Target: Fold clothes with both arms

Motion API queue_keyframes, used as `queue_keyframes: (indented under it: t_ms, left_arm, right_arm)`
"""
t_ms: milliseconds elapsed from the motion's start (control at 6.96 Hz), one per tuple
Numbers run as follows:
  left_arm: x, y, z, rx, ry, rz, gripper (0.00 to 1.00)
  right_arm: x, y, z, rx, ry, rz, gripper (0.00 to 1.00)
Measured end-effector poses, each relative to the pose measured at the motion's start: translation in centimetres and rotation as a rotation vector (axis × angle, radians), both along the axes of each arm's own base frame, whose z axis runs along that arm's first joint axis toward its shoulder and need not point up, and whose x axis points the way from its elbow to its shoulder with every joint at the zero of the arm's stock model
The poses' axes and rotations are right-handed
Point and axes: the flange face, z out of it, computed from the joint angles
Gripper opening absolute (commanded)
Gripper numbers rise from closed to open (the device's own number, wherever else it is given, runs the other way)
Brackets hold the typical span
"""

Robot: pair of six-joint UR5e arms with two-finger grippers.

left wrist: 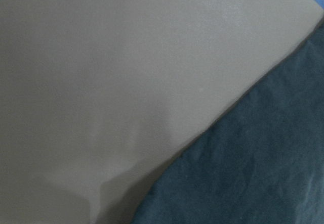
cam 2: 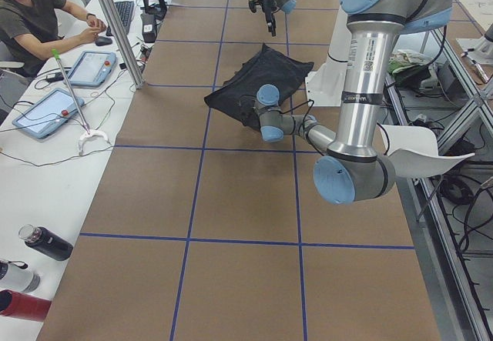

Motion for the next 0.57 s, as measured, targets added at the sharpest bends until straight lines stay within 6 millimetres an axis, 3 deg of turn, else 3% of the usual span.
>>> queue_keyframes:
  t_ms: [575]
  left_arm:
    - [0.32,0.45,0.29,-0.002,-0.005,0.01,0.94]
  right_arm:
    - [0.14,-0.16,-0.06,-0.003,0.002,0.004,1.0]
